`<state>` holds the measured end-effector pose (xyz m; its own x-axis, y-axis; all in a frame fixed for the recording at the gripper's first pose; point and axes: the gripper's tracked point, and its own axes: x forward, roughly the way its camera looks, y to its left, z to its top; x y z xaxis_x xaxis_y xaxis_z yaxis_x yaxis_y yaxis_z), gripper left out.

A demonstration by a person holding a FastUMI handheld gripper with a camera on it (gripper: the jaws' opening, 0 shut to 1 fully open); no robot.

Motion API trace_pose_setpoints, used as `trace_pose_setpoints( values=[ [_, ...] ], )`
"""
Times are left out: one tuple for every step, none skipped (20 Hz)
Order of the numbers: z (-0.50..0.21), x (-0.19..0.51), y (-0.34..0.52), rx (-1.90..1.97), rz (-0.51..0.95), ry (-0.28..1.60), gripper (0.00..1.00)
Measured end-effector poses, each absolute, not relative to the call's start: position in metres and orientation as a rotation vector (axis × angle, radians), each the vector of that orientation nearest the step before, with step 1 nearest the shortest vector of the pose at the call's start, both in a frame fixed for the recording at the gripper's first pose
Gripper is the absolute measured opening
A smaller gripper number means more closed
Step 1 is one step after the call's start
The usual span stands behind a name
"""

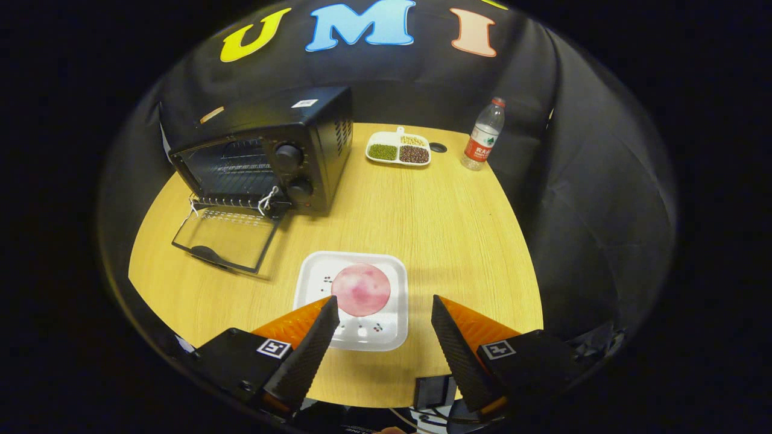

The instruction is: Open the toaster oven, put the food inside, and close the toaster oven door.

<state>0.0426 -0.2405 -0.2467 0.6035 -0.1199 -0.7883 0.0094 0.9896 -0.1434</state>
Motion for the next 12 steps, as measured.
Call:
trace_pose_setpoints(
  values=[
    [-0.252,0.045,-0.247,-0.120,-0.069,0.938,0.99],
    [-0.257,0.046,-0.253,-0.113,-0.060,0.958,0.99],
    [-0.264,0.049,-0.258,-0.108,-0.053,0.975,0.99],
    [-0.270,0.050,-0.263,-0.106,-0.043,0.989,0.99],
    [-0.275,0.051,-0.268,-0.107,-0.039,1.002,0.99],
    [-0.280,0.052,-0.272,-0.107,-0.035,1.013,0.99],
    [-0.285,0.053,-0.274,-0.101,-0.027,1.025,0.99],
    [-0.289,0.054,-0.276,-0.095,-0.021,1.036,0.98],
    [-0.296,0.054,-0.278,-0.097,-0.018,1.050,0.98],
    [-0.301,0.054,-0.280,-0.099,-0.016,1.064,0.98],
    [-0.306,0.054,-0.281,-0.099,-0.013,1.079,0.98],
    [-0.311,0.053,-0.282,-0.099,-0.015,1.089,0.98]
  ],
)
